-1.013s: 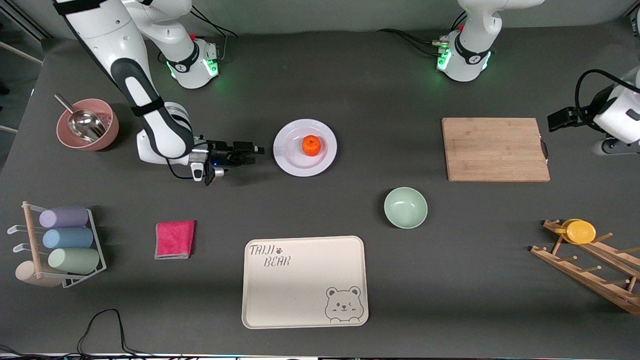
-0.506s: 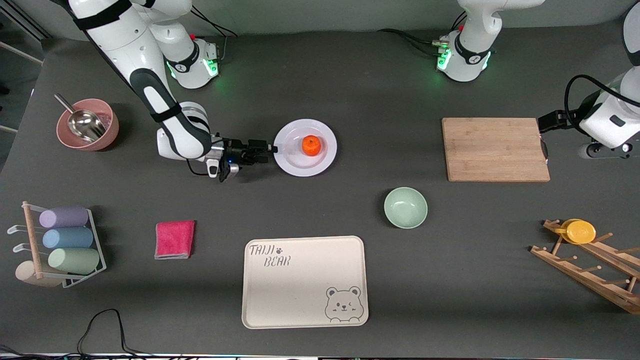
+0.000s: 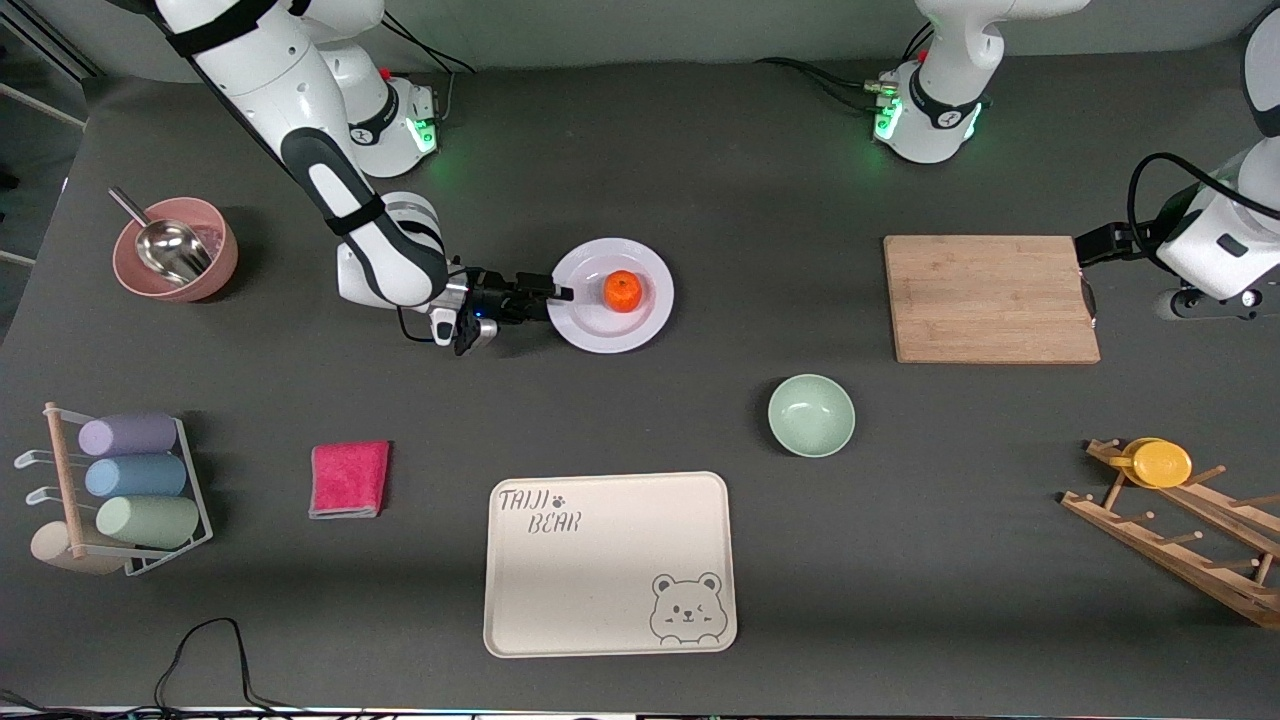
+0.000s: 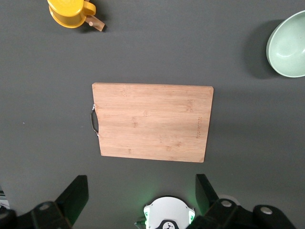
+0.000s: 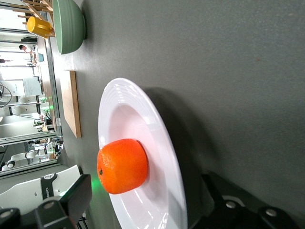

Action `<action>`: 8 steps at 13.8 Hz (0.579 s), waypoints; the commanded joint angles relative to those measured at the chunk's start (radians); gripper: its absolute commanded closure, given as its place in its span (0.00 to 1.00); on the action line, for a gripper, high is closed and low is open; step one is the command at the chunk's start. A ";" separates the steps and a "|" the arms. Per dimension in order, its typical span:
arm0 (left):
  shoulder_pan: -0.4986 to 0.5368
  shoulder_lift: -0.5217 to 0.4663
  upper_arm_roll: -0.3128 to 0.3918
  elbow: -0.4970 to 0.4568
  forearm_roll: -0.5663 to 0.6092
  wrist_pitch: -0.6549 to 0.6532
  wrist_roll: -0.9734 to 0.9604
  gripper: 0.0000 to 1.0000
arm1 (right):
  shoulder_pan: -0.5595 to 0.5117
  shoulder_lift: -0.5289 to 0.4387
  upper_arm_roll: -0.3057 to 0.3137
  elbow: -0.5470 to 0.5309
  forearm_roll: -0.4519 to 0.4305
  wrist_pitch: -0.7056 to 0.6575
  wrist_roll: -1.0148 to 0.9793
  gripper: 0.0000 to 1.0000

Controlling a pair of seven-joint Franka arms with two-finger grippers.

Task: Place orange and plate with both arms
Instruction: 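Close the right gripper on the white plate rim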

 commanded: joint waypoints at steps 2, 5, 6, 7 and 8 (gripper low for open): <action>-0.007 -0.005 0.006 -0.007 -0.006 -0.012 -0.007 0.00 | 0.002 0.031 0.005 0.005 0.035 0.011 -0.042 0.02; -0.007 -0.005 0.006 -0.007 -0.006 -0.009 -0.007 0.00 | 0.002 0.043 0.022 0.005 0.074 0.011 -0.086 0.24; -0.009 -0.003 0.006 -0.007 -0.006 -0.009 -0.007 0.00 | 0.002 0.043 0.022 0.005 0.074 0.011 -0.086 0.36; -0.009 -0.003 0.006 -0.007 -0.006 -0.012 -0.007 0.00 | 0.002 0.044 0.023 0.005 0.074 0.011 -0.086 0.49; -0.007 -0.003 0.006 -0.007 -0.006 -0.012 -0.007 0.00 | 0.001 0.046 0.023 0.007 0.074 0.009 -0.085 0.68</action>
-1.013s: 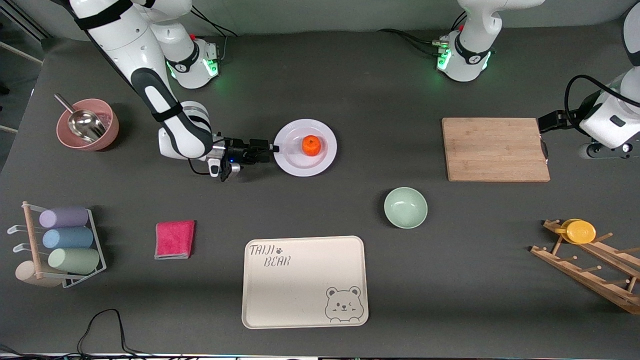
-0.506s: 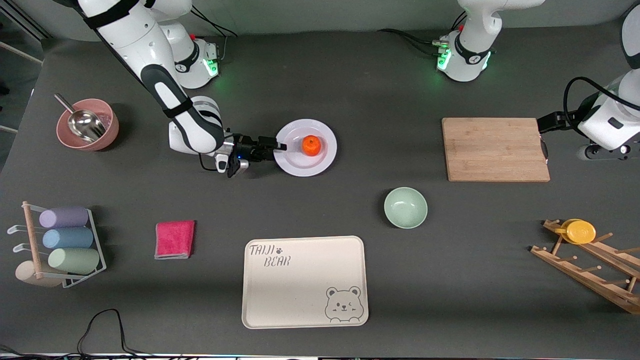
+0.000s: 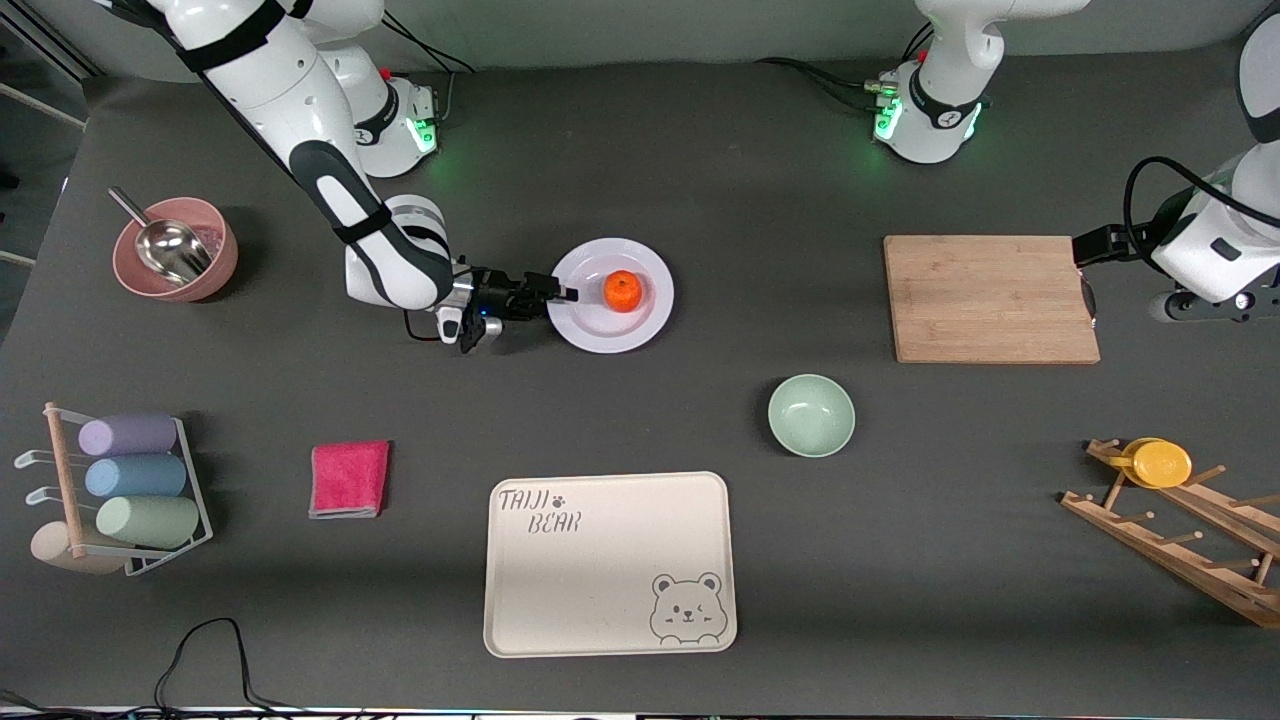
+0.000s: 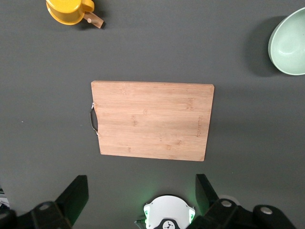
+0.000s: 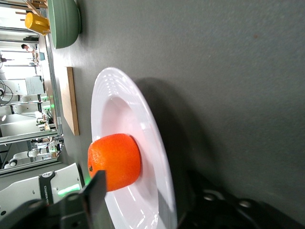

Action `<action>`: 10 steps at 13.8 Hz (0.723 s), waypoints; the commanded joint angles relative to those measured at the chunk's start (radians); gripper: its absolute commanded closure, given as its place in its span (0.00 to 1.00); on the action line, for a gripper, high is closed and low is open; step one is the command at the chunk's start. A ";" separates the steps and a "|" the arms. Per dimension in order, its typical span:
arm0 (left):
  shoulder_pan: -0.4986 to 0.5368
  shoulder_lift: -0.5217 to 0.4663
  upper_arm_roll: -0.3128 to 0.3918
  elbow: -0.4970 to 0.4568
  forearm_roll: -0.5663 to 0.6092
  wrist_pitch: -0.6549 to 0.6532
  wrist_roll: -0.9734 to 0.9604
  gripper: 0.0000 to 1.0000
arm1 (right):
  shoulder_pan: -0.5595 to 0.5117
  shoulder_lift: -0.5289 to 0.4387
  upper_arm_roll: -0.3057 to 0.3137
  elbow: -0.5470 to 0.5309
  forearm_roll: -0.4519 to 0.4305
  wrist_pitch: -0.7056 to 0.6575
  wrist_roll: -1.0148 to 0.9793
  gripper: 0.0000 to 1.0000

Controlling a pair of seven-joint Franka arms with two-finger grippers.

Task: Place orange and plate with both arms
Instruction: 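Close the right gripper on the white plate rim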

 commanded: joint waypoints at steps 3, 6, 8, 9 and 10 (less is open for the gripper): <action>-0.007 -0.004 0.006 0.000 -0.006 -0.006 -0.007 0.00 | -0.001 0.008 0.008 0.011 0.035 0.006 -0.020 1.00; -0.007 -0.002 0.006 0.000 -0.006 -0.006 -0.007 0.00 | -0.007 0.014 0.007 0.017 0.035 0.003 -0.015 1.00; -0.006 -0.001 0.006 -0.001 -0.006 -0.004 -0.007 0.00 | -0.022 0.014 0.005 0.020 0.036 -0.023 -0.003 1.00; -0.009 0.001 0.006 -0.001 -0.006 -0.003 -0.007 0.00 | -0.034 0.012 0.004 0.020 0.036 -0.075 0.003 1.00; -0.010 0.001 0.005 0.000 -0.006 -0.001 -0.007 0.00 | -0.045 0.009 0.001 0.025 0.038 -0.118 0.017 1.00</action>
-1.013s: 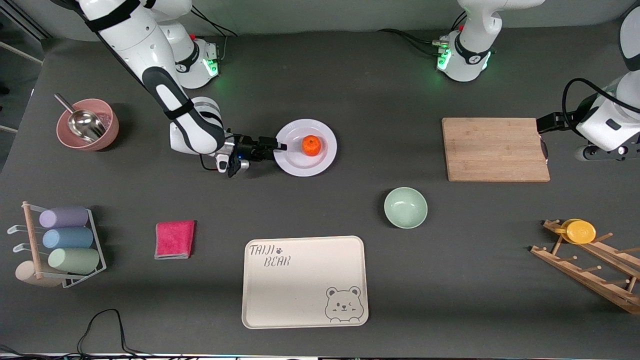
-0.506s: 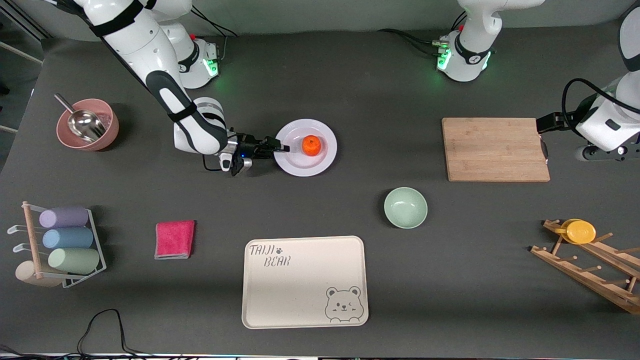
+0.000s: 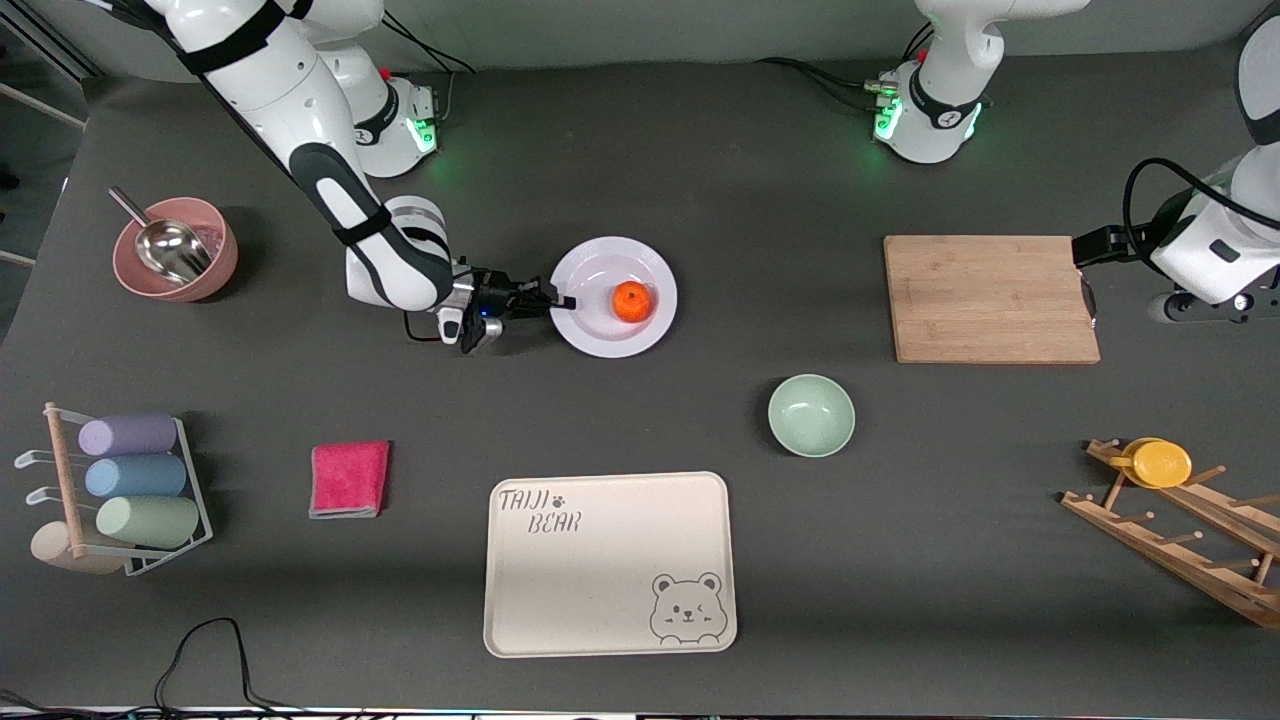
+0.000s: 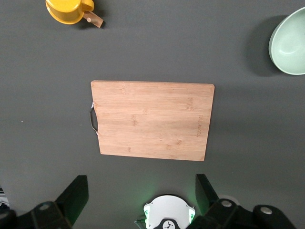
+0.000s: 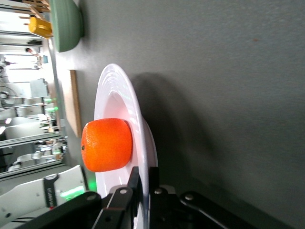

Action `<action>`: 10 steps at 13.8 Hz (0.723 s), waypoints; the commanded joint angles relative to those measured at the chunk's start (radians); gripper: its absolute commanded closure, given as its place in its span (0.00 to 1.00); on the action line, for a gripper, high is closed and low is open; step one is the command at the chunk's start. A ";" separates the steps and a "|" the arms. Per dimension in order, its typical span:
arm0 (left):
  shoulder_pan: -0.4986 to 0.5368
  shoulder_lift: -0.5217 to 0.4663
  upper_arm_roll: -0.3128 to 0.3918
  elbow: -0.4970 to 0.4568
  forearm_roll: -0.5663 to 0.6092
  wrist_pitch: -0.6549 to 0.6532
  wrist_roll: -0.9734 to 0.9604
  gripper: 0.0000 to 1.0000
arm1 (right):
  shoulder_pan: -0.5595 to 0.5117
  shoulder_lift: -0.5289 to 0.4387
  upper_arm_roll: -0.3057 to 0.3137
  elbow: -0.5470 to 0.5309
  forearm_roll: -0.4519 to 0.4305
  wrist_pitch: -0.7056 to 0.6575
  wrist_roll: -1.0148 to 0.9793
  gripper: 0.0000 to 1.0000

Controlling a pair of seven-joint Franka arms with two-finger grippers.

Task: Place orange and plate with both arms
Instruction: 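Slide the plate with the orange onto the bear tray with the right gripper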

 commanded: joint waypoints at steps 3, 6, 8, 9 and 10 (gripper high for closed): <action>-0.012 -0.004 0.004 0.001 -0.006 -0.004 -0.007 0.00 | -0.042 -0.014 -0.001 0.025 0.028 -0.124 0.026 1.00; -0.012 0.001 0.004 0.001 -0.006 -0.006 -0.007 0.00 | -0.048 -0.074 -0.009 0.077 0.025 -0.130 0.125 1.00; -0.010 0.001 0.004 0.001 -0.006 -0.006 -0.007 0.00 | -0.053 -0.063 -0.018 0.175 0.003 -0.125 0.220 1.00; -0.010 0.001 0.004 0.001 -0.006 -0.004 -0.007 0.00 | -0.053 -0.045 -0.020 0.244 -0.029 -0.115 0.277 1.00; -0.010 0.001 0.004 0.001 -0.006 -0.004 -0.007 0.00 | -0.054 -0.013 -0.027 0.326 -0.087 -0.087 0.358 1.00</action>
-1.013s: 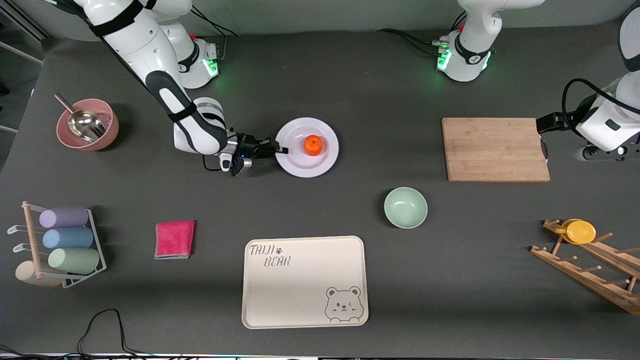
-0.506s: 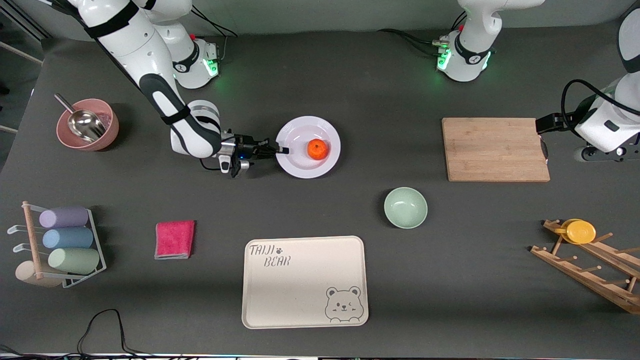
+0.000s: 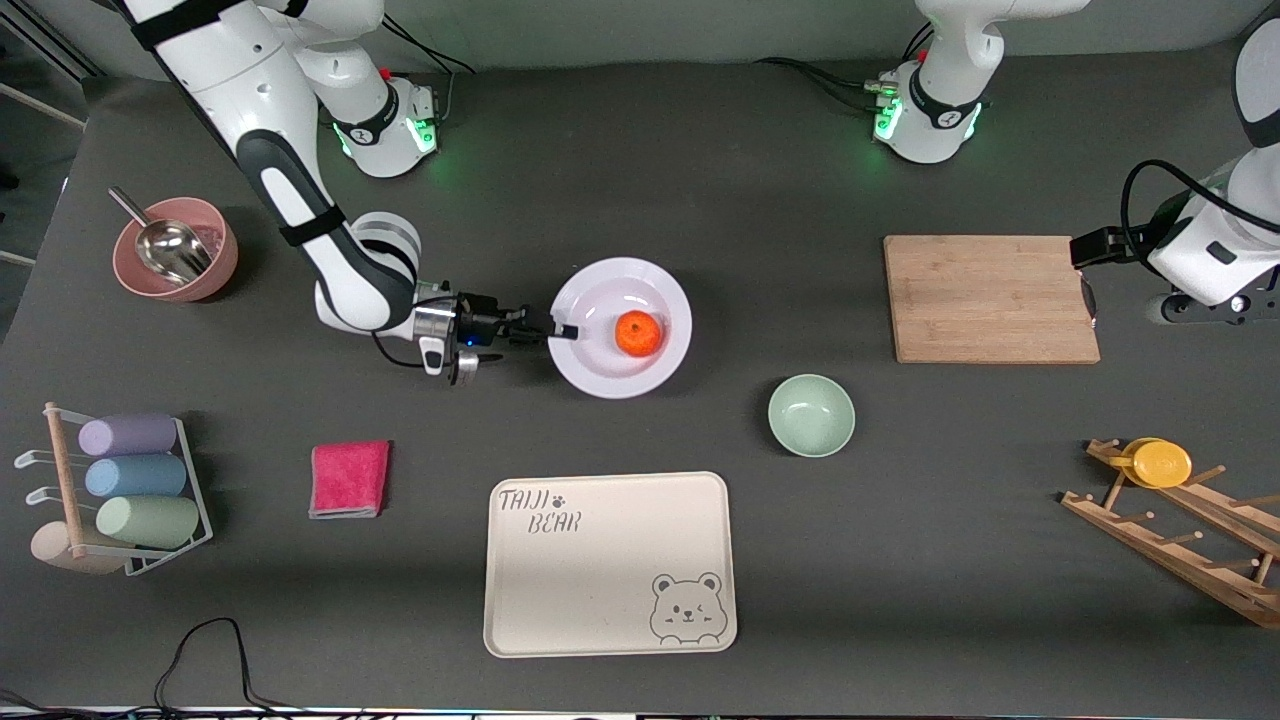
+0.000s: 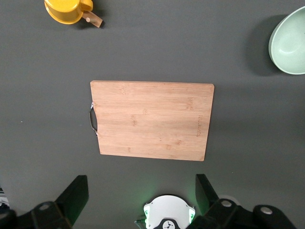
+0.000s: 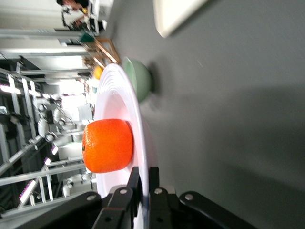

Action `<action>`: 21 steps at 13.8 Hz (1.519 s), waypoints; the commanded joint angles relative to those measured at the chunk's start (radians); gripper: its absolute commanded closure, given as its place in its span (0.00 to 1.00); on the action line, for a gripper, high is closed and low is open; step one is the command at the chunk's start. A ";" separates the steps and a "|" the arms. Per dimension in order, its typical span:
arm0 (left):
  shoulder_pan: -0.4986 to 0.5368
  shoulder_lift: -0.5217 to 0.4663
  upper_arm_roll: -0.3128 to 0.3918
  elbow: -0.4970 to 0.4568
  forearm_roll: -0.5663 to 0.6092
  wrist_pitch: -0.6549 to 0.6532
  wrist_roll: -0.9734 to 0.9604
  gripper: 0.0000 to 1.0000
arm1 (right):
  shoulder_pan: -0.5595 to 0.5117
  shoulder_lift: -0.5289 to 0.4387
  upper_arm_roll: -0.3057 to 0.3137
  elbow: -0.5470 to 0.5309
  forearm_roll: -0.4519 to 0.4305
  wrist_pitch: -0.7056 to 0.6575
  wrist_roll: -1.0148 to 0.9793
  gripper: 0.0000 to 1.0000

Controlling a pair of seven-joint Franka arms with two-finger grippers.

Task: Place orange and plate with both arms
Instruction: 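Slide the plate with the orange onto the bear tray with the right gripper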

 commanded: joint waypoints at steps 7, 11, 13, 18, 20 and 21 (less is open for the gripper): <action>-0.009 -0.002 0.005 0.001 -0.006 -0.013 -0.007 0.00 | 0.003 0.339 -0.084 0.722 -0.429 0.051 0.441 1.00; -0.009 -0.002 0.005 0.001 -0.006 -0.010 -0.007 0.00 | 0.009 0.543 -0.086 0.980 -0.524 0.080 0.461 1.00; -0.009 -0.002 0.005 0.001 -0.006 -0.010 -0.007 0.00 | 0.010 0.616 -0.086 1.055 -0.566 0.098 0.466 1.00; -0.008 -0.002 0.005 0.001 -0.006 -0.010 -0.007 0.00 | 0.029 0.683 -0.084 1.102 -0.702 0.180 0.468 1.00; -0.008 -0.002 0.007 0.001 -0.006 -0.013 -0.007 0.00 | 0.036 0.698 -0.086 1.100 -0.705 0.200 0.466 1.00; -0.008 -0.002 0.007 0.001 -0.006 -0.010 -0.007 0.00 | 0.039 0.701 -0.086 1.100 -0.707 0.201 0.466 1.00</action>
